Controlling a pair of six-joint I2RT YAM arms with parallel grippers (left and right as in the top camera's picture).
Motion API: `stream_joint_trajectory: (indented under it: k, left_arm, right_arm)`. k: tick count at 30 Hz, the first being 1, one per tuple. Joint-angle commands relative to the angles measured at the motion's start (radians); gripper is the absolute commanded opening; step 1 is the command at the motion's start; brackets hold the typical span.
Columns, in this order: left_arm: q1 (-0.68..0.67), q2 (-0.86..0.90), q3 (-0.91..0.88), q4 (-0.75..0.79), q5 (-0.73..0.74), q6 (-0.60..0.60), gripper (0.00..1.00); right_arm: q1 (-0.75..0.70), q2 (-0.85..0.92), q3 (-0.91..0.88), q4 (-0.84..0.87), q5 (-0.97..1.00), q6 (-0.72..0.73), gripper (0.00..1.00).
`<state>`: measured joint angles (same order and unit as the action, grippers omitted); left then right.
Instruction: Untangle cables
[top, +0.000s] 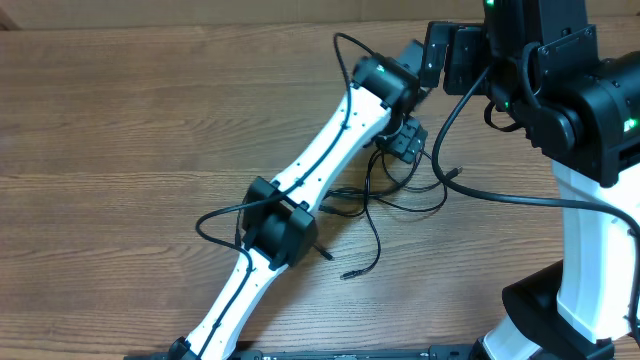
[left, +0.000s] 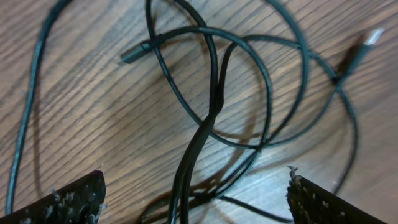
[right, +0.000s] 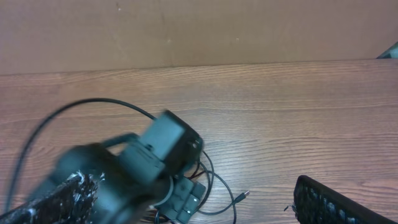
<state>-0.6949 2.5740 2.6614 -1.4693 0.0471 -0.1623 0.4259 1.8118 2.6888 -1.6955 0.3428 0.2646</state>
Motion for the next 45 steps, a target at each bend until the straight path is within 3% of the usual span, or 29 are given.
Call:
stream_joint_trajectory:
  k: [1,15,25,45]
  left_arm:
    - [-0.006,0.052,-0.011,0.001,-0.082,-0.026,0.93]
    - [-0.005,0.065,-0.015,0.024,-0.178,-0.056,0.83]
    - [-0.005,0.065,-0.016,0.075,-0.200,-0.055,0.87]
    - [-0.004,0.096,-0.025,0.047,-0.294,-0.055,0.87]
  right_arm:
    - [-0.003,0.004,0.000,0.002,-0.016,-0.004,1.00]
    - [-0.003,0.004,-0.026,0.002,-0.061,-0.004,1.00]
    - [-0.003,0.004,-0.165,0.002,-0.060,-0.002,1.00]
    - [-0.003,-0.008,-0.168,0.002,-0.045,0.018,1.00]
